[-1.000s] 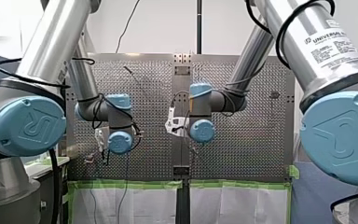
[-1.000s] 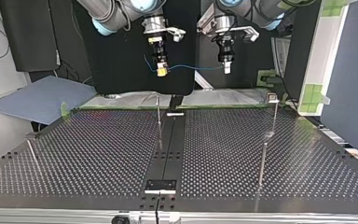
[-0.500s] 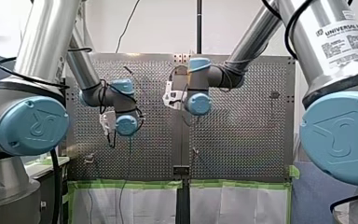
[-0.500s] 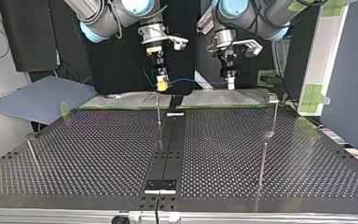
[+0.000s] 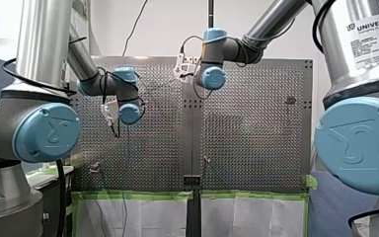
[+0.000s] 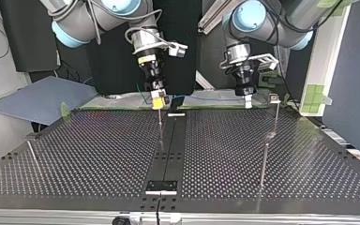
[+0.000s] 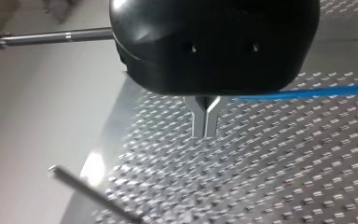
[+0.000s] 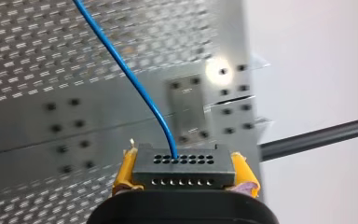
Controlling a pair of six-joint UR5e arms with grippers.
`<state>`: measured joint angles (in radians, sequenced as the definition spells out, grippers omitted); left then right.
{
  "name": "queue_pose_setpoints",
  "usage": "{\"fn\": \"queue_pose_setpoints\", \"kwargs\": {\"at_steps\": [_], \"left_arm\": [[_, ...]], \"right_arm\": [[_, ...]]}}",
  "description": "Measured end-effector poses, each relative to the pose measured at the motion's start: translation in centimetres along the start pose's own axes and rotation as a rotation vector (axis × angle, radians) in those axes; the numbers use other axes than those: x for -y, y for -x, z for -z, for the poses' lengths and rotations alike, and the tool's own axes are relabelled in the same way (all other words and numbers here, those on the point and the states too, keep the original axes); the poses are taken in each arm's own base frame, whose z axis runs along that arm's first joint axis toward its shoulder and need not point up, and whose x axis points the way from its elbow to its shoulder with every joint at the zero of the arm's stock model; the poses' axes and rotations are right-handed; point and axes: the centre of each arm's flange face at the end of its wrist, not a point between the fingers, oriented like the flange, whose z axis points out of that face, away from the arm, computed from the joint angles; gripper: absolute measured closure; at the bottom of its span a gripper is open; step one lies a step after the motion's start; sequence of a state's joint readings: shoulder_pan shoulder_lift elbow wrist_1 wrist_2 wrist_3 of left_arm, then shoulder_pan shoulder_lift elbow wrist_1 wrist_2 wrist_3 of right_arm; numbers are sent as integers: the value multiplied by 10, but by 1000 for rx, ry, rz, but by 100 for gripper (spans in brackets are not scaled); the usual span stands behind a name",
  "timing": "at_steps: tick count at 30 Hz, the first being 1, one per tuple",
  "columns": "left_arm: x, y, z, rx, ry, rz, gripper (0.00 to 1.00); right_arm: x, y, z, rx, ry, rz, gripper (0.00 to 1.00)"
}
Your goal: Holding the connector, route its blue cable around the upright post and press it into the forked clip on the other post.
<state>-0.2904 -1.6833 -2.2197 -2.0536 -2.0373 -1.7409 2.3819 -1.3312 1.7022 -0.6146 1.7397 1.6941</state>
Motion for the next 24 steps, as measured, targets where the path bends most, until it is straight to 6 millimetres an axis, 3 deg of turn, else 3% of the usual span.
{"fn": "queue_pose_setpoints", "kwargs": {"at_steps": [6, 17, 24], "left_arm": [[-4, 30, -28, 51, 24, 52, 100], [-20, 97, -74, 172, 120, 127, 100], [-21, 141, -93, 234, 125, 140, 100]], "right_arm": [[5, -26, -11, -12, -42, 0, 100], [12, -53, -30, 1, -120, 2, 100], [13, -74, -43, -2, -149, 0, 100]]}}
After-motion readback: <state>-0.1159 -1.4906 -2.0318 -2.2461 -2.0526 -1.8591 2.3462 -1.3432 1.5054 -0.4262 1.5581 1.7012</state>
